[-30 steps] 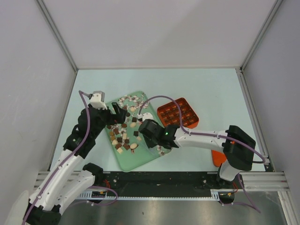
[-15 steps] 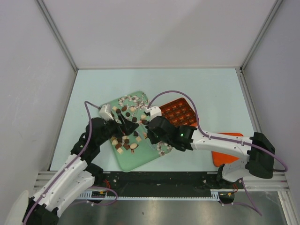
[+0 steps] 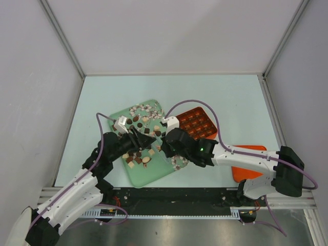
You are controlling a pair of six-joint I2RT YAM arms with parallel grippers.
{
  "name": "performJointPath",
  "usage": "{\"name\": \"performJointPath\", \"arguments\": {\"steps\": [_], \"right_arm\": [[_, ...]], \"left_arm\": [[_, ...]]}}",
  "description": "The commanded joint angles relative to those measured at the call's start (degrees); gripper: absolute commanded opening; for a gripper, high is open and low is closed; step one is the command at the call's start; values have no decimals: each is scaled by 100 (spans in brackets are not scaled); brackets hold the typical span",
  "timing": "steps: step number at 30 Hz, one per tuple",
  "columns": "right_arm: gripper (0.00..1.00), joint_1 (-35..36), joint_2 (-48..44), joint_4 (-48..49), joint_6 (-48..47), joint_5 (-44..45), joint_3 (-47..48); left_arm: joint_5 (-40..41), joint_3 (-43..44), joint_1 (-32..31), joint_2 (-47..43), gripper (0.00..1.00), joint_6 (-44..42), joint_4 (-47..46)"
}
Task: Pack the chocolate
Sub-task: Adjust the clamp.
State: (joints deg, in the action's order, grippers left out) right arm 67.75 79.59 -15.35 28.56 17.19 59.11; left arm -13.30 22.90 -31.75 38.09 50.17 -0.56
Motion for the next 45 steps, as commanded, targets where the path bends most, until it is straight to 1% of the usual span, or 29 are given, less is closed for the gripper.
{"name": "performJointPath", "arguments": {"steps": [1,3,4,5,7,9,10,12,13,14,16,17,19,20,22,23,25,26,29,34,37,38,45], "right_arm": [[0,-16,-207,419,106,136,-49],[0,2,-225,472,115,127,-75],[0,-7,-234,498,115,135,-101],[0,-16,-242,524,115,127,-110],[0,-16,-260,595,124,109,-137],[0,-16,-295,700,133,118,-198],[0,-16,-295,727,141,127,-224],[0,2,-348,744,141,197,-269],[0,37,-374,744,150,310,-286],[0,54,-400,771,133,363,-304],[8,90,-541,902,80,477,-409],[16,125,-602,981,63,522,-453],[24,186,-786,1253,-60,644,-637],[34,247,-848,1350,-113,663,-716],[45,283,-1032,1770,-288,689,-987],[53,318,-1094,1895,-350,680,-1059],[60,327,-1156,2159,-430,637,-1226],[68,336,-1165,2212,-543,602,-1253],[76,371,-1043,2317,-719,531,-1271],[76,380,-832,2493,-869,505,-1279],[72,362,-787,2572,-983,522,-1279],[69,353,-770,2590,-1001,522,-1271],[65,345,-664,2678,-1194,548,-1279]], "left_arm": [[99,-206,-60,-152,49,484,-638],[100,-233,-68,-135,46,528,-639],[108,-250,-68,-126,42,572,-639],[143,-259,-77,-117,40,599,-630],[196,-347,-77,-170,30,748,-717],[249,-382,-86,-214,26,827,-788],[258,-400,-95,-231,21,906,-797],[310,-409,-104,-266,15,994,-762],[337,-443,-95,-275,8,1177,-736],[415,-487,-104,-345,6,1301,-744],[495,-627,-104,-416,1,1686,-823],[547,-672,-104,-494,0,1811,-849],[688,-768,-104,-556,0,2144,-893],[732,-778,-112,-609,0,2224,-902],[829,-795,-104,-627,0,2461,-911],[838,-804,-112,-618,0,2532,-920],[847,-822,-112,-609,0,2733,-1025],[847,-839,-112,-592,0,2804,-1130],[812,-857,-104,-513,0,3024,-1323],[662,-804,-112,-363,0,3139,-1500],[653,-813,-121,-354,0,3165,-1500],[671,-822,-121,-381,0,3183,-1509],[697,-839,-121,-407,0,3332,-1570]]}}
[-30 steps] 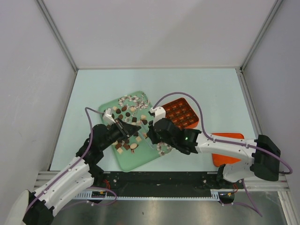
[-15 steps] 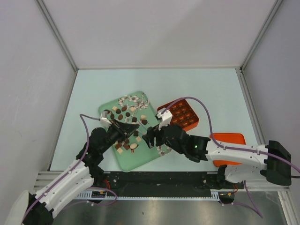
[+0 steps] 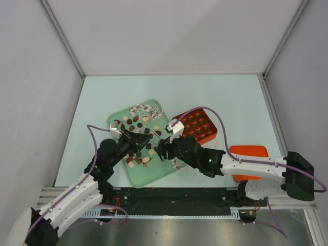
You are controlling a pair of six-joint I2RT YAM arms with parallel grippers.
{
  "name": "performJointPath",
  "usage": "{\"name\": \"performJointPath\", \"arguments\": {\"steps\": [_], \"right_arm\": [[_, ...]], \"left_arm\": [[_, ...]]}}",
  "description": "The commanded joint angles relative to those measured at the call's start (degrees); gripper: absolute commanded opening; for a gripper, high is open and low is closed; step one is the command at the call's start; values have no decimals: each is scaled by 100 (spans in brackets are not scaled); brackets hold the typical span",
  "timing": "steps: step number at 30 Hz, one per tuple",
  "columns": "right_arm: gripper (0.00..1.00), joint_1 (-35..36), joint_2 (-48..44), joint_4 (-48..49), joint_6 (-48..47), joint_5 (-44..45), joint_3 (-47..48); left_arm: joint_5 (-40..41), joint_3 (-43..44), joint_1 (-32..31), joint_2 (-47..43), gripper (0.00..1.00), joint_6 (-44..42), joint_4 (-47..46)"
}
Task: Pack the chocolate
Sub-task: Adjust the clamp.
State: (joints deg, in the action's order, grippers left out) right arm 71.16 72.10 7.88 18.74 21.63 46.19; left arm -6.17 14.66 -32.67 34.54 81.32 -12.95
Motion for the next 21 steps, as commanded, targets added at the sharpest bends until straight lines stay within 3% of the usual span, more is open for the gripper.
{"name": "performJointPath", "arguments": {"steps": [1,3,8,10,11,14,21], "right_arm": [[63,12,112,372,-239,87,12],[60,4,138,425,-274,61,12],[42,4,165,434,-354,26,12],[35,4,121,425,-389,-27,12],[33,12,121,399,-441,-79,12],[29,-14,103,137,-529,-246,100],[27,-84,252,-655,-696,-431,372]], "left_arm": [[-15,2,-29,-36,0,218,-331],[-24,2,-29,-44,0,218,-331],[2,-15,-21,-71,0,192,-305],[46,20,-29,-79,6,95,-165],[64,46,-21,-88,19,-53,-94],[379,239,-29,-132,45,-684,362],[1680,1616,111,-264,78,-2759,2162]]}}
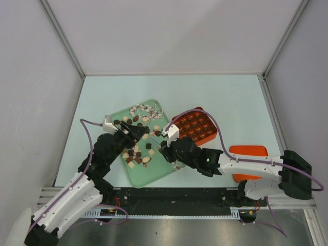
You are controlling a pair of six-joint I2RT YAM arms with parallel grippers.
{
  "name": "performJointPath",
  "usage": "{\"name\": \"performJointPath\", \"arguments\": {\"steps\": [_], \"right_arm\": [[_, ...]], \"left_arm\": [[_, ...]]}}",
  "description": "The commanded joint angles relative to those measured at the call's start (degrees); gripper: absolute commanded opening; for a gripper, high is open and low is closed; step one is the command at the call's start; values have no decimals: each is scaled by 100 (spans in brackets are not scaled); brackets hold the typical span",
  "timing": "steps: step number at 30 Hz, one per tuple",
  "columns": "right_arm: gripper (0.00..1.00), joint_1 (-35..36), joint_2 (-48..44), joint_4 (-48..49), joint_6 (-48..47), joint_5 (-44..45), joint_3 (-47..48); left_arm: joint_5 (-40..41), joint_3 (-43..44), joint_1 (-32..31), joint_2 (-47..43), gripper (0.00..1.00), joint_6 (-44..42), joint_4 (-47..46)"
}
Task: Pack the chocolate
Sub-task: Adjust the clamp, then adjust the fake chocolate on the plate.
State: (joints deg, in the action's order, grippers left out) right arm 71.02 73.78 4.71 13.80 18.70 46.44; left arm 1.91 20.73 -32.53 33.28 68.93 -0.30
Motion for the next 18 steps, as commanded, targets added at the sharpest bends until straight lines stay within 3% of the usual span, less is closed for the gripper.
{"name": "performJointPath", "arguments": {"steps": [1,4,10,14,18], "right_arm": [[27,-106,128,-435,-194,-243,383],[27,-202,295,-891,-211,-410,498],[27,-431,945,-1560,-159,-876,954],[28,-440,1375,-1877,-80,-1078,1288],[28,-458,1780,-2245,131,-1131,1587]], "left_arm": [[1020,1203,124,-111,80,-1801,1048],[1696,2003,195,21,87,-3266,1523],[2155,3164,248,539,100,-5315,1673],[2682,3105,326,899,100,-5907,1428],[2588,2586,519,979,100,-5944,1120]]}}
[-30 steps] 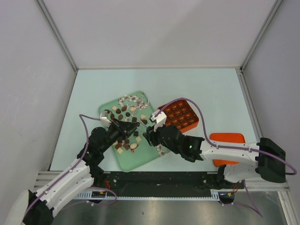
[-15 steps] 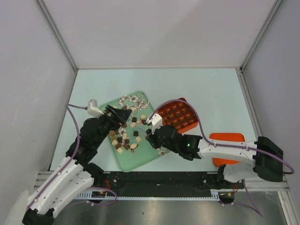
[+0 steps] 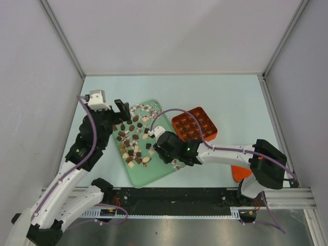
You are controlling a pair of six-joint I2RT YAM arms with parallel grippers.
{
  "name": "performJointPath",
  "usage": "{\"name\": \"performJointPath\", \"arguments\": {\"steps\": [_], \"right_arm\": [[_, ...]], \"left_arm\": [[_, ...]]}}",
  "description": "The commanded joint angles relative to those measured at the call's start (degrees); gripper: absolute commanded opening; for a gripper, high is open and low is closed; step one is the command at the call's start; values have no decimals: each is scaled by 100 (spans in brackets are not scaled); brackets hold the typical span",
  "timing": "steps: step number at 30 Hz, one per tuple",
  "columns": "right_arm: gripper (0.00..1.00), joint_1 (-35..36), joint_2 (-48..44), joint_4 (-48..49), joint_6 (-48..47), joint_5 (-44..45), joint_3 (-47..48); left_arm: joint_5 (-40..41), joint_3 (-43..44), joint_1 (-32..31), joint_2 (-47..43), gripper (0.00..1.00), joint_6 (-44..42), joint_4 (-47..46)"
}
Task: Pack the chocolate
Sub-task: Adjust the fake chocolate on the plate.
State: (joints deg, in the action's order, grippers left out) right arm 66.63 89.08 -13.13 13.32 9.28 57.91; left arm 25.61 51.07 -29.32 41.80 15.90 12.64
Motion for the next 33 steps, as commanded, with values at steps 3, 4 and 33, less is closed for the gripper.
{"name": "performJointPath", "arguments": {"steps": [3,4,33], "right_arm": [[28,-62,540,-664,302,-286,668],[28,-80,654,-700,329,-295,773],[28,-62,1305,-1016,522,-1025,1275]], "left_arm": [[22,-510,550,127,100,-587,-16],[102,-562,550,100,100,-675,-77],[129,-756,542,-128,100,-843,-219]]}}
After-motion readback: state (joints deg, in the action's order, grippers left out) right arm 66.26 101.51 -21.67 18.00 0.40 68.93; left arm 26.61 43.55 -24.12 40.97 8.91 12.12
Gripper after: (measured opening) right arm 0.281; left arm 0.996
